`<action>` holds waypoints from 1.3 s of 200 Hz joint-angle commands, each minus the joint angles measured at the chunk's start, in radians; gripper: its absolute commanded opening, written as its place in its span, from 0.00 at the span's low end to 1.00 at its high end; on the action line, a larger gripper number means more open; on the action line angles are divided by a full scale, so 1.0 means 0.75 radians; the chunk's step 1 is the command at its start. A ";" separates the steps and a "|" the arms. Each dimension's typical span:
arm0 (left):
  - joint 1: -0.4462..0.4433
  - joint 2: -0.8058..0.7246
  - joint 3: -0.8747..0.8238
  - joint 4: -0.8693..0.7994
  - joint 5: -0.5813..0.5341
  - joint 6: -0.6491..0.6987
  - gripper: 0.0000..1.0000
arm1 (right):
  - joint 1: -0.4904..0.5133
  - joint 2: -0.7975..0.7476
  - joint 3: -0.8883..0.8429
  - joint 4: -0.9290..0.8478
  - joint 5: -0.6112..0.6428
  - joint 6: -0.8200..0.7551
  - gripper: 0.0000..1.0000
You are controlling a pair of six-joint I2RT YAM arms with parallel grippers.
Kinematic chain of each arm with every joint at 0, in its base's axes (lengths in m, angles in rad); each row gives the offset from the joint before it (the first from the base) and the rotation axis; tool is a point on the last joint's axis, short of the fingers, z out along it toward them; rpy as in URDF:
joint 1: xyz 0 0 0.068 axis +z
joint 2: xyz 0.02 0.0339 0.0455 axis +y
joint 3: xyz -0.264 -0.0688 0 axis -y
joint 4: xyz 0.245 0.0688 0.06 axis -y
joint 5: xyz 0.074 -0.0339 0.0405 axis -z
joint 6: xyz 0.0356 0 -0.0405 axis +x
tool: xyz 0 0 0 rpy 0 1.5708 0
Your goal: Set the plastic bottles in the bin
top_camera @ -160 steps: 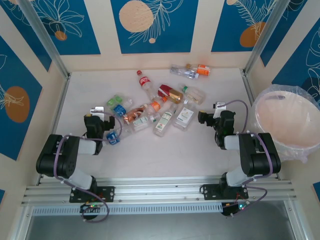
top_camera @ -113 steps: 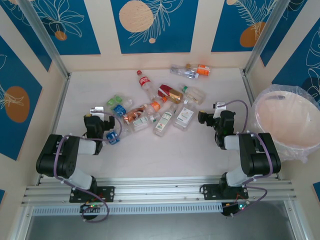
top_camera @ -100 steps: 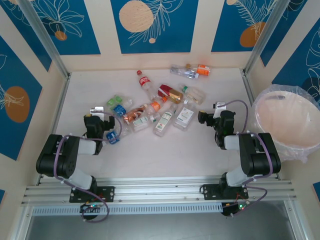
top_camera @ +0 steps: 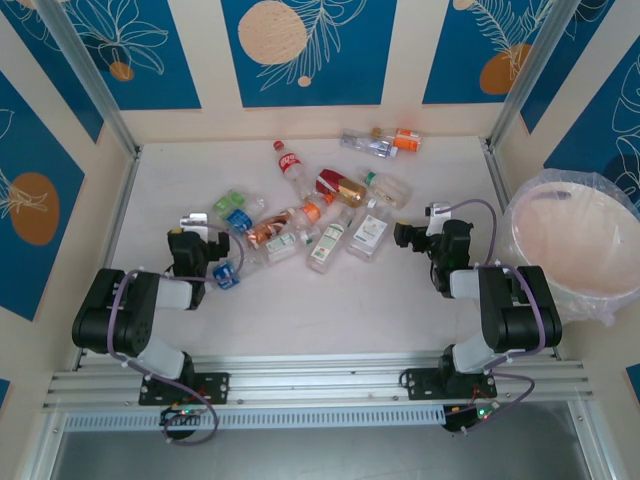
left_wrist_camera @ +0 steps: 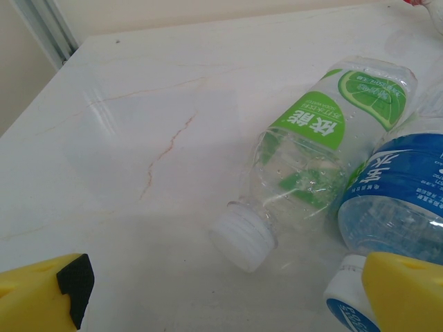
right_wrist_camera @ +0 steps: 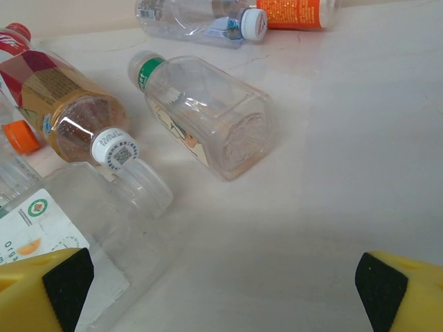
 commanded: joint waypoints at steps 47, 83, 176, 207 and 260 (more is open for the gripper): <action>0.004 -0.044 0.032 -0.048 -0.004 -0.004 1.00 | 0.009 -0.051 0.068 -0.132 0.015 -0.026 0.99; -0.012 -0.277 0.163 -0.517 -0.032 -0.040 1.00 | 0.099 -0.243 0.105 -0.340 0.164 -0.058 0.99; -0.009 -0.753 0.302 -1.213 0.075 -0.669 1.00 | 0.367 -0.210 0.683 -1.347 0.323 0.565 0.99; -0.010 -0.737 0.339 -1.318 0.150 -0.686 1.00 | 0.507 -0.018 0.817 -1.507 0.492 0.667 0.99; -0.007 -0.753 0.273 -1.269 0.123 -0.699 1.00 | 0.548 0.248 0.958 -1.611 0.502 0.827 0.99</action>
